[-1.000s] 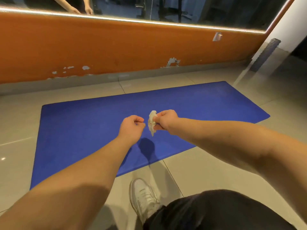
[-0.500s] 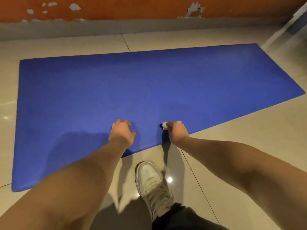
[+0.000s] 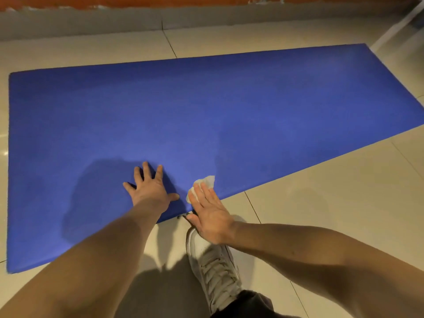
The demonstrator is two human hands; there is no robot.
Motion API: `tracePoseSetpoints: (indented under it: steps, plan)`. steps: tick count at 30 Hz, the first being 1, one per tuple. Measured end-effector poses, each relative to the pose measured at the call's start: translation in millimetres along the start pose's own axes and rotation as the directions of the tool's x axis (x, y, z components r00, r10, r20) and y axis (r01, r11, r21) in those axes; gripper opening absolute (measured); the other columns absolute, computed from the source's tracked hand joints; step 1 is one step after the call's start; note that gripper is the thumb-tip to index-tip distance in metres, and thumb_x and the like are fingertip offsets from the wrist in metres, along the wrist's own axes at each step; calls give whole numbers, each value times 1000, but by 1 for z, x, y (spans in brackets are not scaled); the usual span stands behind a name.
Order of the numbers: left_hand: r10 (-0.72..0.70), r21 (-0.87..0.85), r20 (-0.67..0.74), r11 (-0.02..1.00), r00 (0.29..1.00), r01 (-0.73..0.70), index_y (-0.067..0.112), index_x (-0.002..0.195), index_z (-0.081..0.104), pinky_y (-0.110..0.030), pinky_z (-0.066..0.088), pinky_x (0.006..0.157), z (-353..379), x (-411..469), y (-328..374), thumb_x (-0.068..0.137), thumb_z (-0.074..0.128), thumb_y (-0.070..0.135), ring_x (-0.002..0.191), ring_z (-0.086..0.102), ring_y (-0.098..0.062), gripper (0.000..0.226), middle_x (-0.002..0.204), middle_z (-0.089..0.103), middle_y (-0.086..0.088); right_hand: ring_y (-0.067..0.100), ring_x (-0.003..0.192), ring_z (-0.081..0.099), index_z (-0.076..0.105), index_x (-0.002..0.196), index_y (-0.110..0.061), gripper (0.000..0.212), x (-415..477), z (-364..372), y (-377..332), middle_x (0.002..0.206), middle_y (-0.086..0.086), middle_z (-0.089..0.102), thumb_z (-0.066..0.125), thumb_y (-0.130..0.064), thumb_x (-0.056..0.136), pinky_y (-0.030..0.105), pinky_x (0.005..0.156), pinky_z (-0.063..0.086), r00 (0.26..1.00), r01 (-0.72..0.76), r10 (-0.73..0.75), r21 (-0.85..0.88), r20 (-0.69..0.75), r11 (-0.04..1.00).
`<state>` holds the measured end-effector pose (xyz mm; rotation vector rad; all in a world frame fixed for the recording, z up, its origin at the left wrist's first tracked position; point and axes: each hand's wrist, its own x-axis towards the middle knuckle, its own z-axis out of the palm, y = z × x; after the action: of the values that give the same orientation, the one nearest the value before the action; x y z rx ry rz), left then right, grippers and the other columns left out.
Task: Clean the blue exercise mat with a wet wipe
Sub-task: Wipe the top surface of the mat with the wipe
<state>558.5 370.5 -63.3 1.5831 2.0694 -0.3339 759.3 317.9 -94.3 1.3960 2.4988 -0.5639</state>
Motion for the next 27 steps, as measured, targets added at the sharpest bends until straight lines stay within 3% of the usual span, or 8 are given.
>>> tracePoseSetpoints:
  steps: [4,9,11,13,16,20,24,27]
  plan:
    - [12,6,0,1000,1000,-12,35,159,-2,-65,6,118,0,0,-2,83,61,70,151,-15,-33,105,165,-17,-3,22,155,-13,12,162,-11,75,2,-10,30,169,7,-3,8,-55,101,43,126,-4,999,46,-47,-71,-16,996]
    - [16,15,19,1000,1000,-16,34,159,-2,-65,7,118,-3,1,-1,82,62,71,151,-13,-33,106,165,-16,-4,25,154,-17,-6,161,-11,72,10,-38,79,168,8,-14,10,-55,106,42,126,-7,930,-365,367,-82,16,927]
    - [15,36,31,999,999,-16,34,159,-2,-63,9,118,-5,2,-2,84,60,71,151,-11,-34,103,165,-14,-4,29,154,-17,-7,160,-6,76,17,-42,64,167,13,-15,14,-55,106,43,125,-9,900,-434,436,-53,33,900]
    - [34,72,1,997,999,-34,33,159,2,-59,10,120,-6,4,-4,91,51,68,151,-3,-35,91,165,-7,-7,34,154,-12,4,159,-1,75,23,-35,34,167,19,-6,21,-52,106,42,125,-10,935,-355,355,-11,7,935]
    - [72,134,-116,989,991,-56,28,159,15,-53,12,121,-11,10,-7,98,43,59,147,12,-36,74,163,8,-10,32,155,-11,14,159,1,81,22,-18,-10,168,20,3,18,-55,100,45,126,-3,998,-42,44,57,-37,997]
    - [48,75,-141,996,989,-38,25,160,5,-58,6,121,-18,22,-10,92,57,60,152,-3,-33,92,165,-7,-11,23,155,-15,7,161,-10,80,27,-20,11,169,8,-6,7,-58,97,41,126,-7,990,142,-140,-60,37,988]
    - [-44,-17,-36,999,998,44,30,159,-3,-62,5,120,-21,32,-16,81,62,73,152,-14,-30,110,165,-16,-7,33,153,-21,-5,160,-9,77,39,-44,70,168,11,-14,6,-58,102,47,125,-8,976,-199,215,-235,41,951]
    - [-66,-17,-10,998,998,66,31,159,-4,-64,7,119,-20,33,-16,79,62,75,152,-13,-31,113,165,-15,-6,32,154,-18,-7,160,-5,79,48,-55,71,167,14,-15,12,-58,104,45,125,-9,924,-370,381,-171,38,913]
